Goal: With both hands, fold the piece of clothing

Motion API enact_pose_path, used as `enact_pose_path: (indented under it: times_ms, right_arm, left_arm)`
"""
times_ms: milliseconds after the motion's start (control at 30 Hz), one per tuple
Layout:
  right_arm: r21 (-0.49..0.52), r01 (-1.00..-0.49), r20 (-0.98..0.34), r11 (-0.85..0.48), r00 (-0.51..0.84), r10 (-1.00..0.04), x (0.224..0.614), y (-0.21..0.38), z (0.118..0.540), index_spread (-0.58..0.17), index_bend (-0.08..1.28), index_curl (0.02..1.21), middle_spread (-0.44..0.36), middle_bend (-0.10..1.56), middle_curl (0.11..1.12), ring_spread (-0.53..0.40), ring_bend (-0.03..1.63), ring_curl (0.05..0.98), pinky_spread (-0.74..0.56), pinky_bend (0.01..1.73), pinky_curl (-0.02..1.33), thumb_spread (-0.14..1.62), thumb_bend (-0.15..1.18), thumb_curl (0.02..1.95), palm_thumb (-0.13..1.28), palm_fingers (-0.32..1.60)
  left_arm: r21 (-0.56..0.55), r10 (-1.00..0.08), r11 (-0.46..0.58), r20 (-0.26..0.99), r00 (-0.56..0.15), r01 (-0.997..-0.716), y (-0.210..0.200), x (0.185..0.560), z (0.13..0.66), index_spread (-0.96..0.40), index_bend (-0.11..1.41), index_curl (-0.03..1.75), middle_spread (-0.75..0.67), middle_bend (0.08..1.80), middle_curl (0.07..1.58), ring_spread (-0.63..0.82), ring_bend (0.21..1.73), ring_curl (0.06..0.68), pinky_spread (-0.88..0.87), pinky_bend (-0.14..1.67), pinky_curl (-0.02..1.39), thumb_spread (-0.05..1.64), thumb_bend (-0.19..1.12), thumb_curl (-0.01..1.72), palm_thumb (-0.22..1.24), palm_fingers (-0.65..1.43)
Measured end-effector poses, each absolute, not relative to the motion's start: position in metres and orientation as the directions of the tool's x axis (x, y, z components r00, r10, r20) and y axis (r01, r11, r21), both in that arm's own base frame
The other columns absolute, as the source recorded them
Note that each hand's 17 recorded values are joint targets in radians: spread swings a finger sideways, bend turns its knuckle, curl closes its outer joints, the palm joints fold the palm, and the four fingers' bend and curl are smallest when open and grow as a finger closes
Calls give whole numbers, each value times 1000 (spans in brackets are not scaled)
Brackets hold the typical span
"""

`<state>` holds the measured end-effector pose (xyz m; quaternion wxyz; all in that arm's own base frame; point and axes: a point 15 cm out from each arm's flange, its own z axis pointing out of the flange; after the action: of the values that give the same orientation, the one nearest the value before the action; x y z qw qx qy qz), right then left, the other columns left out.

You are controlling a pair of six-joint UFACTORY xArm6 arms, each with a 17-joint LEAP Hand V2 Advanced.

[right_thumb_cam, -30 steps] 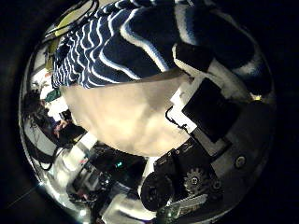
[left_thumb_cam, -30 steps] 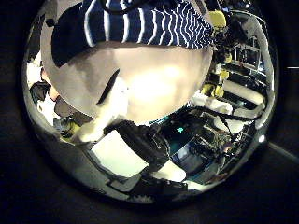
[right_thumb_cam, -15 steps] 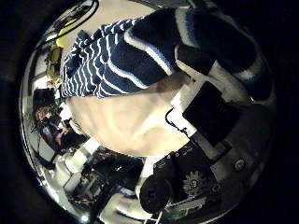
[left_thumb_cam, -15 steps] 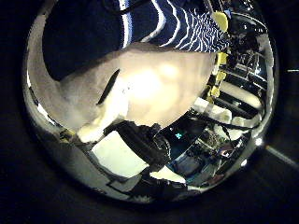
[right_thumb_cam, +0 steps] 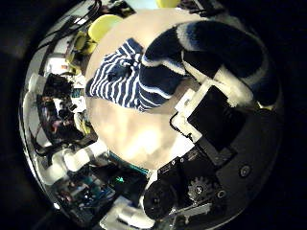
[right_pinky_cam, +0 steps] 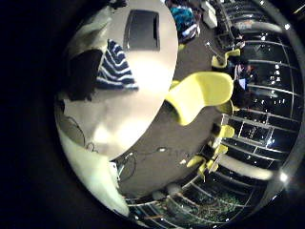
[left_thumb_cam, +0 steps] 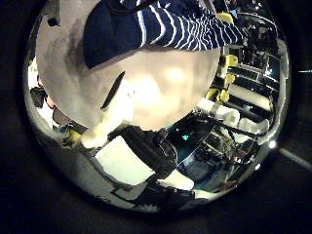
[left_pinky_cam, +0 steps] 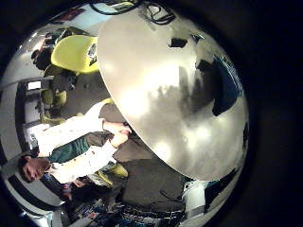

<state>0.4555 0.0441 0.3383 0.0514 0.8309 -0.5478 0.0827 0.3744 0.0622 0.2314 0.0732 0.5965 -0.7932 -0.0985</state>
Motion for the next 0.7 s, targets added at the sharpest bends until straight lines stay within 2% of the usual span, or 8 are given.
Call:
enact_pose_path:
  times_ms: [200,300,433,533,633,700]
  right_arm:
    - [-34,-800,211,-599,580,-786,447,158,350,-305,1133,958,-185,1317,941,-255,1431,839,-195,1215,1179,1130,-9,809,1001,877]
    - [-31,-725,229,-688,665,-711,452,217,337,-304,1132,958,-185,1313,942,-255,1427,842,-196,1208,1191,1132,-8,815,997,881]
    - [-13,-661,255,-751,724,-641,468,270,315,-303,1132,958,-184,1311,942,-256,1419,844,-198,1197,1203,1134,-12,819,988,889]
    - [-7,-610,262,-792,763,-591,474,314,300,-302,1129,957,-185,1305,943,-257,1416,847,-199,1189,1212,1142,-9,822,979,888]
    - [0,-572,284,-820,787,-548,478,341,285,-304,1120,961,-186,1302,947,-257,1419,852,-201,1182,1222,1154,-17,816,933,877]
    - [-14,-554,299,-832,792,-533,484,352,281,-310,1074,956,-190,1277,941,-257,1407,845,-212,1182,1203,1174,-54,774,808,830]
  left_arm:
    - [234,-978,204,3,-210,-951,89,358,237,-78,175,411,14,203,429,-49,729,259,33,365,424,1234,-14,317,487,319]
    - [237,-987,156,5,-159,-959,107,352,235,-72,175,408,14,205,431,-56,728,259,30,369,424,1235,-9,319,502,321]
    - [235,-995,99,5,-101,-967,128,341,236,-67,174,405,15,205,432,-61,729,258,28,375,426,1238,-7,326,534,321]
    - [228,-997,81,4,-83,-970,136,333,240,-61,174,402,15,205,434,-63,731,258,27,377,428,1240,-1,333,572,319]
    - [235,-998,68,4,-70,-970,138,318,238,-53,174,398,15,207,435,-65,732,258,26,379,429,1235,-7,337,604,316]
    - [234,-998,56,2,-57,-971,142,309,239,-46,174,396,15,207,436,-65,734,258,26,381,429,1231,-9,341,618,315]
